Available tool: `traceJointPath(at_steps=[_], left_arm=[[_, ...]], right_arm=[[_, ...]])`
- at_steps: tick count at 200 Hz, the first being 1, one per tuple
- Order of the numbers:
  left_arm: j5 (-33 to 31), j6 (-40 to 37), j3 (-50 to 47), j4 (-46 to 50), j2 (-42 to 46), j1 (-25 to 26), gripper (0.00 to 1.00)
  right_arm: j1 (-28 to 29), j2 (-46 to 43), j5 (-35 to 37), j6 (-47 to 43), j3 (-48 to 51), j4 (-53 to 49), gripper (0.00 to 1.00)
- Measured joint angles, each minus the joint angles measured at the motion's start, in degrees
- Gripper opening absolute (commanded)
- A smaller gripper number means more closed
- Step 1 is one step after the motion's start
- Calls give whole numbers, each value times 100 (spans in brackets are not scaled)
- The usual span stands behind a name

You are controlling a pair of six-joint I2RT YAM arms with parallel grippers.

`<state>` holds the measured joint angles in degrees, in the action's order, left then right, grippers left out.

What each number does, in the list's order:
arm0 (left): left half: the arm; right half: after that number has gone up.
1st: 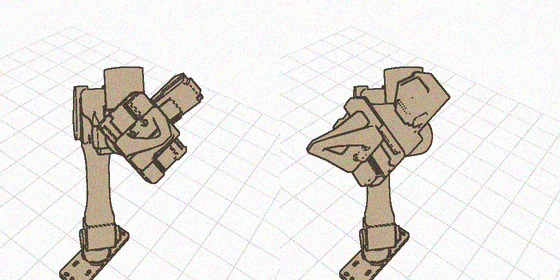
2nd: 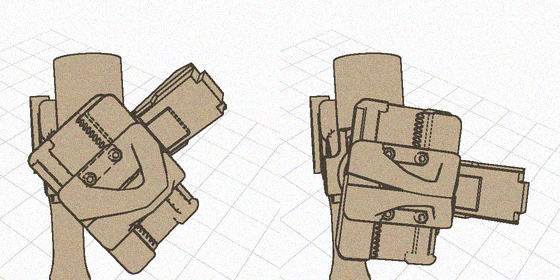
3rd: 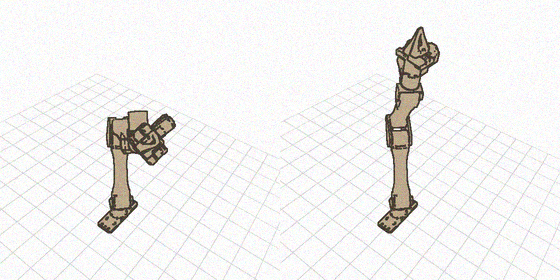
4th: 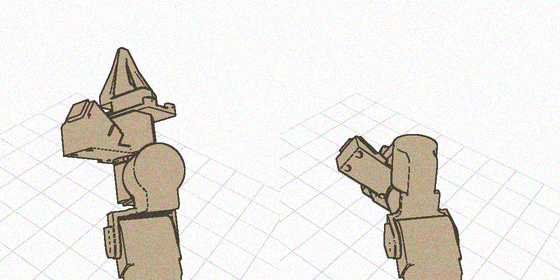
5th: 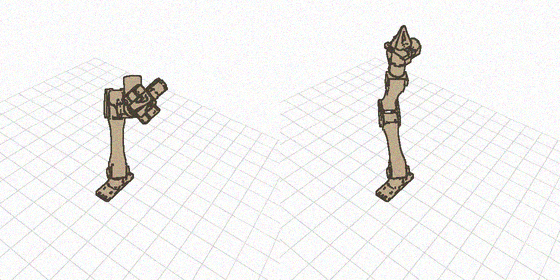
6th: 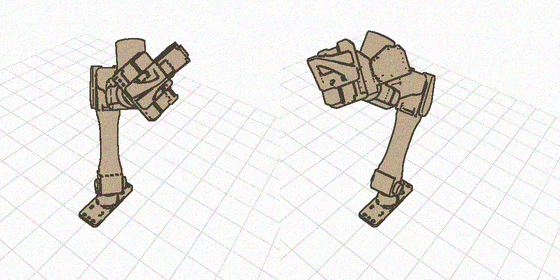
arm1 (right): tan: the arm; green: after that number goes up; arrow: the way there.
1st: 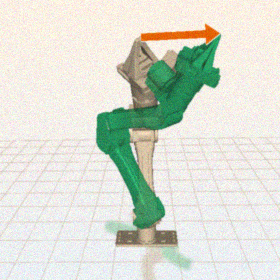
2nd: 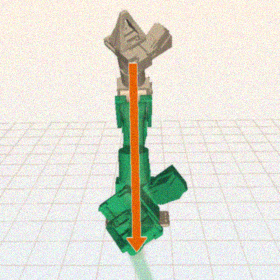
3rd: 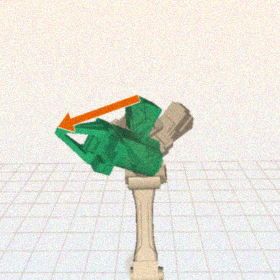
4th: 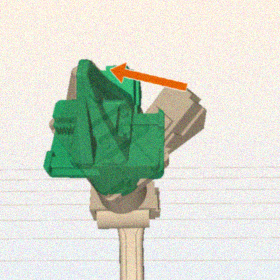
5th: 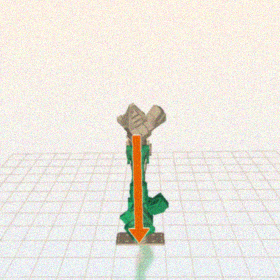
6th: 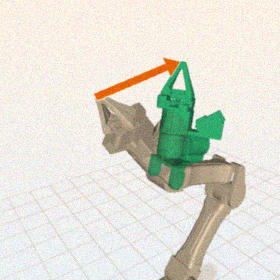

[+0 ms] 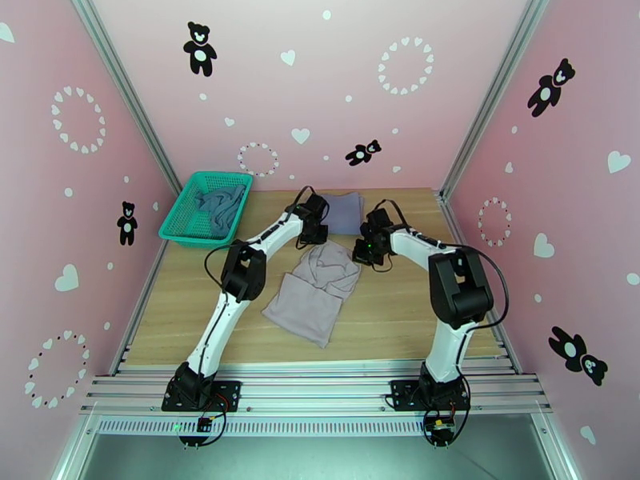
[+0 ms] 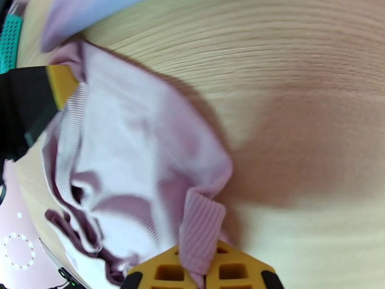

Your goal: Fold and stack the mixed laundry pile

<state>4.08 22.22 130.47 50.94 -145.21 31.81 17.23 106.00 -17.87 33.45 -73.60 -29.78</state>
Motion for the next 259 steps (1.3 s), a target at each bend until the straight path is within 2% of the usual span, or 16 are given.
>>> traceJointPath(at_steps=[39,101,144,185,234,253,259], left_arm=[[-243,-103,-1086,-343,1239,26,0],[-505,-122,-3633,-1342,3397,28,0],[-743,-76,-5248,-1884,4439,101,0],[-931,52,-6304,-2317,5209,284,0],[-1228,258,-7184,-2688,5814,514,0],[-1346,369,-7530,-2813,6028,516,11],[-1392,409,-7641,-2850,6092,514,18]], right_arm=[[363,-962,256,-9,11,-201,0],[1241,-1888,732,96,448,-313,0],[2385,-2404,1626,833,1130,-297,0],[3637,-2721,2693,1722,1543,-232,0],[4516,-2573,3359,2350,1770,-186,0],[4813,-2347,3504,2520,1773,-170,3],[4898,-2267,3532,2581,1775,-173,4]])
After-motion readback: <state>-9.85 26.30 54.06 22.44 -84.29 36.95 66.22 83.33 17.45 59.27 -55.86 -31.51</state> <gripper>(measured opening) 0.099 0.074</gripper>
